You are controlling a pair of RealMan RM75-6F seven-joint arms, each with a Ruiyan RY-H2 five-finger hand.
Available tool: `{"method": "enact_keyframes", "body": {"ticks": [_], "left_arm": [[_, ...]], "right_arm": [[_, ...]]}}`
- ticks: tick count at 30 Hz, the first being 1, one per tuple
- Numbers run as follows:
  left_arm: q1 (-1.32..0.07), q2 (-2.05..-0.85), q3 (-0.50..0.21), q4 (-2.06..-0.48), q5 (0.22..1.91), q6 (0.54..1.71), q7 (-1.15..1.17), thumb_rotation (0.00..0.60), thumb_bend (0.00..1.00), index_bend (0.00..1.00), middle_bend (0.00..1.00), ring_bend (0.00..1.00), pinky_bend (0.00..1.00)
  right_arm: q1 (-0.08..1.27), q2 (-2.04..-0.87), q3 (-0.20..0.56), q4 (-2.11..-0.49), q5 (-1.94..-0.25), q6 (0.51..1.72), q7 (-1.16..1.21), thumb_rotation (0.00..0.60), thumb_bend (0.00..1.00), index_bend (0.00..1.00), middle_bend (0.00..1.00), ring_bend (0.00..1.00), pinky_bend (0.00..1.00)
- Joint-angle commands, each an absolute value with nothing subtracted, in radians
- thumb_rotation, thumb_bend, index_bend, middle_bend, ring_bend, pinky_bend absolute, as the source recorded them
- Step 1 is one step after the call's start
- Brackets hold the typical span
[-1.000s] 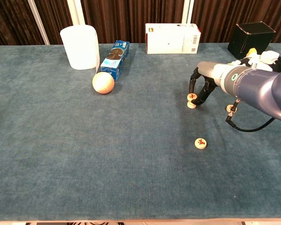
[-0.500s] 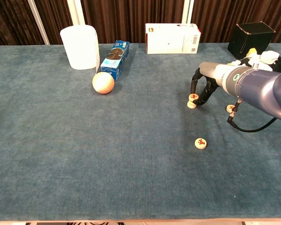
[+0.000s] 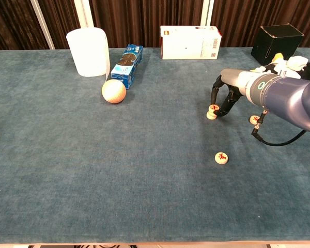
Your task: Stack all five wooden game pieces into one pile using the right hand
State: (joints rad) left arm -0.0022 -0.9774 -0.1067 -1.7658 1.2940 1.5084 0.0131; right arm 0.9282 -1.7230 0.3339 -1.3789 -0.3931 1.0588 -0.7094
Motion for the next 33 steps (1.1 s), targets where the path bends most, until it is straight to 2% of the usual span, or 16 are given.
{"method": "enact_keyframes", "body": {"ticks": [1, 10, 17, 26, 33], "left_arm": [[-0.002, -0.977, -0.107, -1.766, 1.294, 1.508, 0.013, 0.6, 0.11, 0.01, 0.0, 0.0, 0.0], [-0.001, -0.976, -0.107, -1.766, 1.295, 1.509, 0.009, 0.6, 0.11, 0.01, 0.0, 0.0, 0.0], [-0.001, -0.974, -0.107, -1.766, 1.296, 1.509, 0.005, 0.6, 0.11, 0.01, 0.0, 0.0, 0.0], [0.001, -0.972, -0.105, -1.768, 1.298, 1.51, 0.002, 0.6, 0.11, 0.01, 0.0, 0.0, 0.0], [0.001, -0.973, -0.105, -1.768, 1.297, 1.51, 0.005, 0.6, 0.11, 0.01, 0.0, 0.0, 0.0]], "right_arm": [[0.93, -1.72, 0.335, -1.386, -0.393, 1.062, -0.712, 0.6, 0.41, 0.46, 0.0, 0.0, 0.0], [0.93, -1.703, 0.337, -1.431, -0.398, 1.076, -0.716, 0.6, 0.41, 0.46, 0.0, 0.0, 0.0], [0.915, -1.655, 0.326, -1.55, -0.449, 1.099, -0.708, 0.6, 0.41, 0.42, 0.0, 0.0, 0.0], [0.818, -1.569, 0.215, -1.776, -0.647, 1.224, -0.671, 0.6, 0.41, 0.39, 0.0, 0.0, 0.0], [0.754, -1.523, 0.142, -1.857, -0.732, 1.253, -0.63, 0.6, 0.41, 0.39, 0.0, 0.0, 0.0]]}}
